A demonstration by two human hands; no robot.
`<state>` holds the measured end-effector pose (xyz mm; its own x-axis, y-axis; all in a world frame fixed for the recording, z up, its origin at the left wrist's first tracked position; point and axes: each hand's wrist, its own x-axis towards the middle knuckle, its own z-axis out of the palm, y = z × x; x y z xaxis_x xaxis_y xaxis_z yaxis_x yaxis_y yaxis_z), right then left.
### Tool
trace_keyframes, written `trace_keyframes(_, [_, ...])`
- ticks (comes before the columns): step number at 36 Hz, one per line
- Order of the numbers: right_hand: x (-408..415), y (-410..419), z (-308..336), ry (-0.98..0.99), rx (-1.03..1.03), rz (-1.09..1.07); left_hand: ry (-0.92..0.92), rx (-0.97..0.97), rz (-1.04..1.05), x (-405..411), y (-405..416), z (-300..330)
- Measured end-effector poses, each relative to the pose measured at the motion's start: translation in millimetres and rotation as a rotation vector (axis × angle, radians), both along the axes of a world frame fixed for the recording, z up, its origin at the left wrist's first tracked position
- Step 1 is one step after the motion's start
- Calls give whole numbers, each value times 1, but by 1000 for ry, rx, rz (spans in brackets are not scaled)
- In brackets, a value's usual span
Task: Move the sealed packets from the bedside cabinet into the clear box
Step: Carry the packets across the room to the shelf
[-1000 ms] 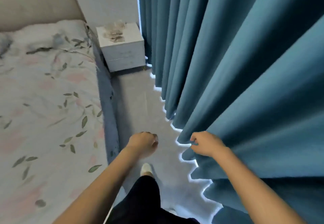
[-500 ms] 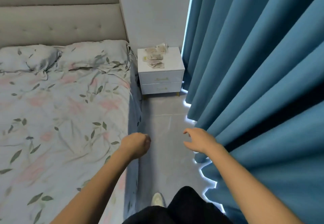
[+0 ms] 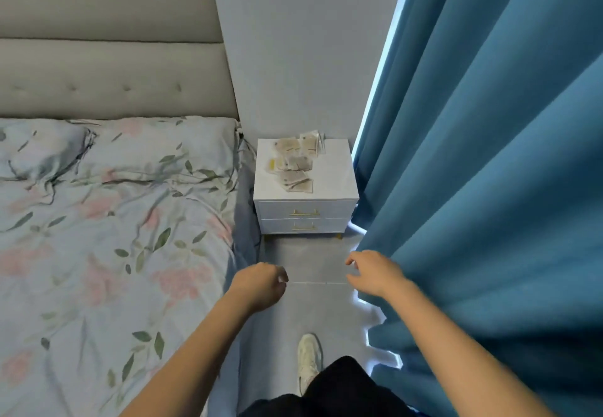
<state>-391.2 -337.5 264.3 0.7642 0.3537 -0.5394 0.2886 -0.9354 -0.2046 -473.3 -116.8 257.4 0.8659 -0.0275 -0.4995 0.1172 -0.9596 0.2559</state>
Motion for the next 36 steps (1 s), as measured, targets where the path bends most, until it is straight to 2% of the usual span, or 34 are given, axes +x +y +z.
trace_keyframes(12, [196,99,-24,25,41,112,5,-74,252,182,88,-15])
trace_keyframes(17, [278,135,-45,35,24,87,15,-79,271,260,132,-34])
trace_keyframes(20, [321,156,-65,58,-1,71,-1,-110,261,312,153,-49])
trace_keyframes(28, [401,195,-130,154,1,-23,92,-191,236,408,185,-101])
trace_keyframes(34, [448,218,-200,54,28,-19,177,-332,294,448,199,-162])
trace_keyframes(36, [464,228,-224,13,10,70,175,-347,309,459,202,-185])
